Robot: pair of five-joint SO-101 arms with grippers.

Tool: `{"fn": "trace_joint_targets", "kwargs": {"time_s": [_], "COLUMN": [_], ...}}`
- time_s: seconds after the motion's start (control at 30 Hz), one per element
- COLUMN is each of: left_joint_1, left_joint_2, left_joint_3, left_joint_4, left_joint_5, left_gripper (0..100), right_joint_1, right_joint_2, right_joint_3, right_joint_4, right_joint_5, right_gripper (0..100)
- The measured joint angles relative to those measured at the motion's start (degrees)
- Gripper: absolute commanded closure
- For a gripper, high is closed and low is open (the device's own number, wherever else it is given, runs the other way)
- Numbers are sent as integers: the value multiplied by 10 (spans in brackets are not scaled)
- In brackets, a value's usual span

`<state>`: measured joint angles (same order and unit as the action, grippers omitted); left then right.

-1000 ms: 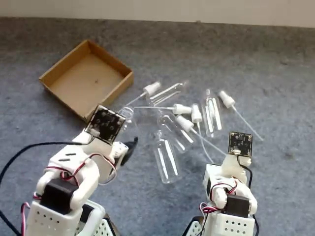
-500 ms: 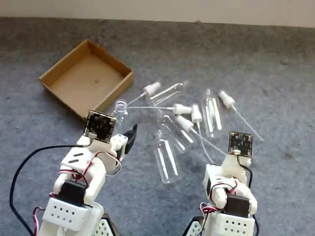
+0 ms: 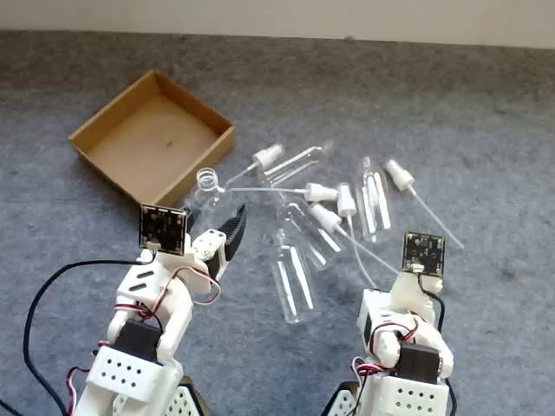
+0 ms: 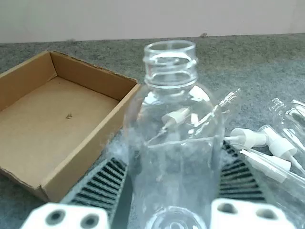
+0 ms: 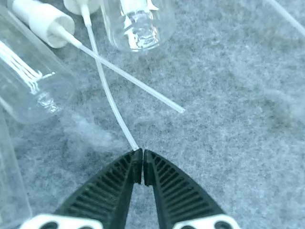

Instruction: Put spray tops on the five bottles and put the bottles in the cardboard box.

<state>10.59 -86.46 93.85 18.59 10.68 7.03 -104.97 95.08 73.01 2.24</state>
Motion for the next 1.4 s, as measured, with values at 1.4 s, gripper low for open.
{"fn": "trace_joint_targets", "kwargs": {"time_s": [1.4], "left_joint_1": [0], "left_joint_2": [0], "left_joint_3": [23], "left_joint_4": [23], "left_joint_5": [-22], "left_gripper": [909], "right_joint_1": [100], "right_joint_2": [138], "right_joint_3": [-220], "right_joint_4": [-185], "right_joint_5": [166], "right_gripper": [981]}}
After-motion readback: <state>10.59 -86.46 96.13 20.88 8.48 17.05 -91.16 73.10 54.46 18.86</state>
